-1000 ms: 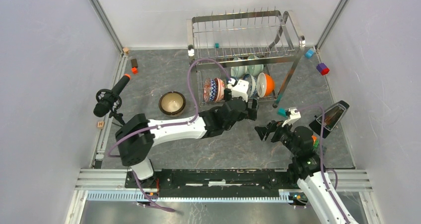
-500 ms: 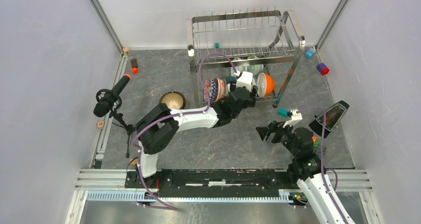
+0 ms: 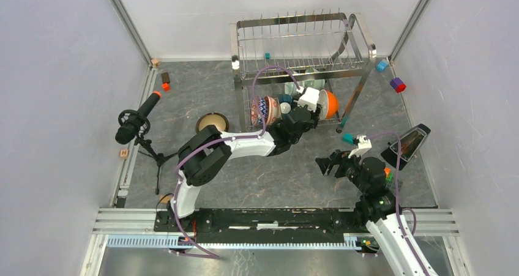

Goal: Unload the bowls from the dish rack
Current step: Pick up the bowl from the dish rack.

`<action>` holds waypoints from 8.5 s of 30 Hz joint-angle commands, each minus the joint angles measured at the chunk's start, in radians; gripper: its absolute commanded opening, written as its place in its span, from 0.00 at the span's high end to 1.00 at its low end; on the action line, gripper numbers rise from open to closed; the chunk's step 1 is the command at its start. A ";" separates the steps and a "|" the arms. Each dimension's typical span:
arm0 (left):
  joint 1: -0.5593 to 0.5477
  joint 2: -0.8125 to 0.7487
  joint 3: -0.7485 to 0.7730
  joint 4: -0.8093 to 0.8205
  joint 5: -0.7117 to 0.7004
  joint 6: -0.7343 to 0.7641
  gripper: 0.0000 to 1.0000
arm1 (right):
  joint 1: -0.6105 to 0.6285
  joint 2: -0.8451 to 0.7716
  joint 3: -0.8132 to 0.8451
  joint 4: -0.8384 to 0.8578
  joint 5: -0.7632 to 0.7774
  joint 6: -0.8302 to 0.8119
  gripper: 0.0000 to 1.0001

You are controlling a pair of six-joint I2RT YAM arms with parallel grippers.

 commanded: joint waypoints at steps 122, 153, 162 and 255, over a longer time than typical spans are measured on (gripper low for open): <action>0.204 -0.132 -0.311 0.748 0.424 -0.612 0.98 | 0.033 -0.043 0.002 0.099 0.146 -0.001 0.11; 0.051 -0.551 -0.714 0.719 0.311 -0.596 0.98 | 0.034 -0.035 0.229 -0.070 0.126 -0.045 0.09; -0.089 -0.820 -0.836 0.378 0.144 -0.508 0.98 | 0.039 0.015 0.310 -0.100 0.095 -0.062 0.07; -0.656 -0.616 -0.636 -0.534 -0.062 -0.006 0.37 | 0.734 1.017 0.486 0.086 0.190 -0.042 0.74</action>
